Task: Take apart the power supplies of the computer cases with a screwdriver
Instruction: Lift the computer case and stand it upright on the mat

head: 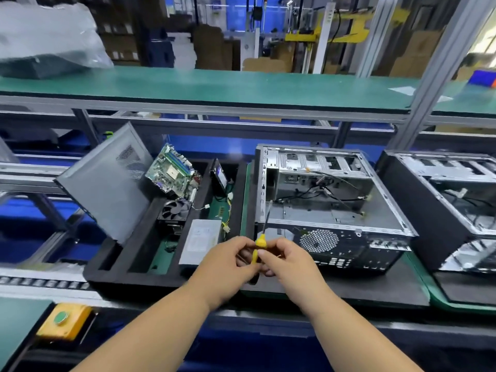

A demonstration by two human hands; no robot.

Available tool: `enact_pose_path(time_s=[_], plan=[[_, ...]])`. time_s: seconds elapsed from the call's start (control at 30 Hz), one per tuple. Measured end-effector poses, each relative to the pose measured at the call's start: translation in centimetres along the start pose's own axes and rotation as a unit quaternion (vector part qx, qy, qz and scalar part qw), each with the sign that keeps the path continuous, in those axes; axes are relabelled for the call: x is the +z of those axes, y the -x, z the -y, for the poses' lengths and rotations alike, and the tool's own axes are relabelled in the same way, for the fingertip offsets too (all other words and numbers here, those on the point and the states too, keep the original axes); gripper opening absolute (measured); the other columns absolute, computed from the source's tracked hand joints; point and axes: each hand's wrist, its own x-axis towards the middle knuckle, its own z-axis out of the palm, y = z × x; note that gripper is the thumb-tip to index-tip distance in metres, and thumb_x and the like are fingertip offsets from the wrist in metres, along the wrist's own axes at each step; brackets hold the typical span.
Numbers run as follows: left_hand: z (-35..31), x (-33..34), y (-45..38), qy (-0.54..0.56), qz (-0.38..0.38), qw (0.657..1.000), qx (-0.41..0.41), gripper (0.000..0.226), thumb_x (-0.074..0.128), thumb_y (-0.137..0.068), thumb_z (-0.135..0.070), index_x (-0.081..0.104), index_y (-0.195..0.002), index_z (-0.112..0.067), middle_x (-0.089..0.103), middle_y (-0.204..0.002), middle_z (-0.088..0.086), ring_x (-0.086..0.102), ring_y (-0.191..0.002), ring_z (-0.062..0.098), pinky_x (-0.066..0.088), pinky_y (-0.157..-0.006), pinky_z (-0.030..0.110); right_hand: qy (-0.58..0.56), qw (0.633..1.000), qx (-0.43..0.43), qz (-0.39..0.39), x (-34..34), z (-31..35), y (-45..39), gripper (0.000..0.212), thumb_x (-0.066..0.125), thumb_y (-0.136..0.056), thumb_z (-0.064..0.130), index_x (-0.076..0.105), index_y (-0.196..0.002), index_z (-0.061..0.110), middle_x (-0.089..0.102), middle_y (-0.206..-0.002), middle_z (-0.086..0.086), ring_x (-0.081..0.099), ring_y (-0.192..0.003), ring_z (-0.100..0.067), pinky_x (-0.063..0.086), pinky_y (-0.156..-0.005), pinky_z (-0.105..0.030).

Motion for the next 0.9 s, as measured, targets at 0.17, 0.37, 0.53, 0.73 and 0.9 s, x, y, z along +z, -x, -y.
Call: enact_pose_path(time_s=[0.17,0.37,0.53,0.73,0.9], plan=[[2.9,-3.7,-2.4,-0.042,-0.119,0.986,-0.111,0.026,0.078,-0.081,-0.016,0.062,-0.088,-0.035,0.062,-0.078,-0.007,0.055,-0.057,0.003,0.045,-0.059,0.019,0.047,0.999,-0.019,0.006,-0.2,-0.5,-2.1,0.013,0.062,-0.095,0.031,0.065,-0.096,0.044,0.063,-0.082,0.018,0.067,-0.077,-0.011,0.055,-0.073,-0.025],[6.3,-7.0,-5.4,-0.109,-0.112,0.966,-0.207,0.023,0.078,-0.08,-0.025,0.061,-0.095,-0.024,0.068,-0.084,-0.001,0.062,-0.07,0.017,0.045,-0.062,0.027,0.056,0.998,-0.04,-0.011,-0.1,0.4,-3.9,0.025,0.062,-0.095,0.021,0.067,-0.09,0.045,0.067,-0.086,0.008,0.066,-0.082,-0.018,0.055,-0.079,-0.033],[7.0,-3.1,-9.2,-0.268,-0.023,0.94,-0.21,0.017,0.071,-0.08,-0.031,0.057,-0.086,-0.023,0.06,-0.083,-0.006,0.057,-0.083,0.02,0.042,-0.067,0.028,0.061,0.995,-0.077,-0.01,0.4,1.9,-5.6,0.027,0.059,-0.096,0.017,0.068,-0.092,0.042,0.068,-0.088,0.007,0.064,-0.082,-0.016,0.056,-0.082,-0.039],[7.1,0.6,-11.8,-0.408,0.057,0.883,-0.223,0.018,0.057,-0.086,-0.008,0.061,-0.103,-0.015,0.063,-0.107,0.005,0.063,-0.101,0.027,0.043,-0.07,0.03,0.06,0.995,-0.082,-0.004,0.7,2.5,-6.8,0.024,0.058,-0.095,0.02,0.069,-0.093,0.041,0.068,-0.086,0.003,0.063,-0.081,-0.02,0.056,-0.079,-0.042],[7.6,1.7,-12.3,-0.422,0.085,0.869,-0.242,0.023,0.053,-0.088,-0.002,0.063,-0.106,-0.013,0.065,-0.109,0.006,0.064,-0.102,0.027,0.043,-0.072,0.028,0.053,0.996,-0.07,-0.009,-0.2,2.4,-6.8,0.028,0.057,-0.096,0.016,0.069,-0.092,0.041,0.069,-0.084,0.008,0.062,-0.076,-0.011,0.054,-0.069,-0.024]])
